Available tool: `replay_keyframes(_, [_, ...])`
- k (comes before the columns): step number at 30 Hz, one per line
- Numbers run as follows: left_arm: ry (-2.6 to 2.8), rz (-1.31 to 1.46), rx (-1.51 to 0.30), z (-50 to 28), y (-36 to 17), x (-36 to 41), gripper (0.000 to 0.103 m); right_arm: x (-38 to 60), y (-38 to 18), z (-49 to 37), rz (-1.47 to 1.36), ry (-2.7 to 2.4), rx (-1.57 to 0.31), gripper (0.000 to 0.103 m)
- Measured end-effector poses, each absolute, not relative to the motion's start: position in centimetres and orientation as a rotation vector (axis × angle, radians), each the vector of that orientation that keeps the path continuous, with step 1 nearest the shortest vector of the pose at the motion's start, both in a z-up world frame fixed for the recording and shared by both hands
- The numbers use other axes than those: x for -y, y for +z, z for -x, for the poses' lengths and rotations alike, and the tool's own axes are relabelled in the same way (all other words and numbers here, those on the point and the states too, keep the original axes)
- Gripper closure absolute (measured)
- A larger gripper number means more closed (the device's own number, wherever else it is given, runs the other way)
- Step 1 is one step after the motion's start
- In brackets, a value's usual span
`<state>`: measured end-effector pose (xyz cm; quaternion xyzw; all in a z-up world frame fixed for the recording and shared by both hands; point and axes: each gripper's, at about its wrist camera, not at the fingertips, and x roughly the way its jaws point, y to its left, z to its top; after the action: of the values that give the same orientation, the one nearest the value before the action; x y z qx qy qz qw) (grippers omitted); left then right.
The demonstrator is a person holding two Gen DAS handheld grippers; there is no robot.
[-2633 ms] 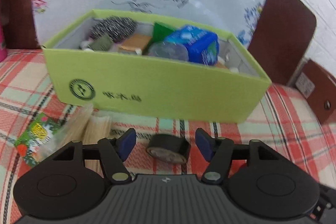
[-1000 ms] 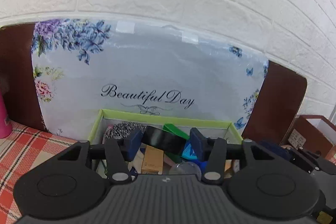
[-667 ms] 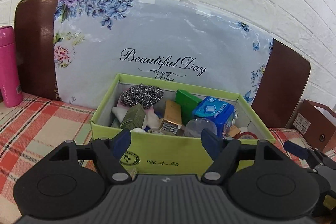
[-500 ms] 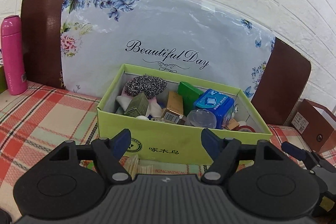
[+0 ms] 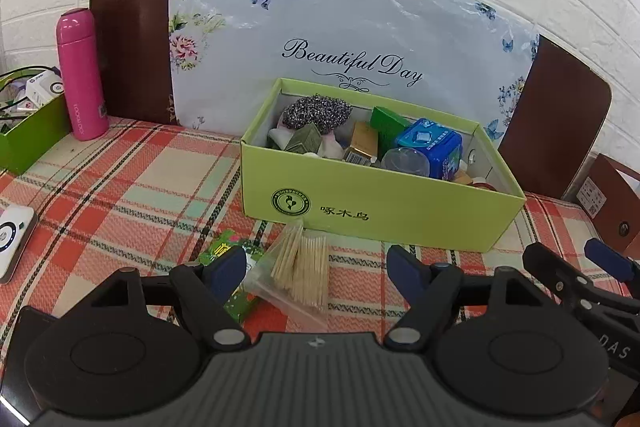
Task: Organize objects
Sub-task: 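Move both open tools back toward the toothpick bundle and small green box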
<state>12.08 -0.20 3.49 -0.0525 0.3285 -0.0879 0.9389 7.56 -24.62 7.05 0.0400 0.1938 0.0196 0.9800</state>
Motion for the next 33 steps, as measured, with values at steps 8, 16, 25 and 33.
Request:
replay_keyframes(8, [-0.153,0.131,-0.694,-10.2,2.5,-1.6,0.023,23.4,6.3,-6.0,-0.083,0.058,-0.425,0.0])
replay_keyframes(16, [-0.094,0.225,-0.781,-8.6,-0.9,-5.3,0.023,20.9,4.9,-5.2,-0.065,0.122,-0.48,0.0])
replay_keyframes(25, [-0.05,0.162,-0.71,-11.0,-2.2,-6.7,0.023,18.7,3.6,-4.6,-0.029,0.174,-0.533,0.0])
replay_keyframes(33, [-0.095,0.08,-0.705,-14.1,-3.4,-6.1,0.023,18.6,3.2,-4.6,-0.021,0.163,-0.551,0.0])
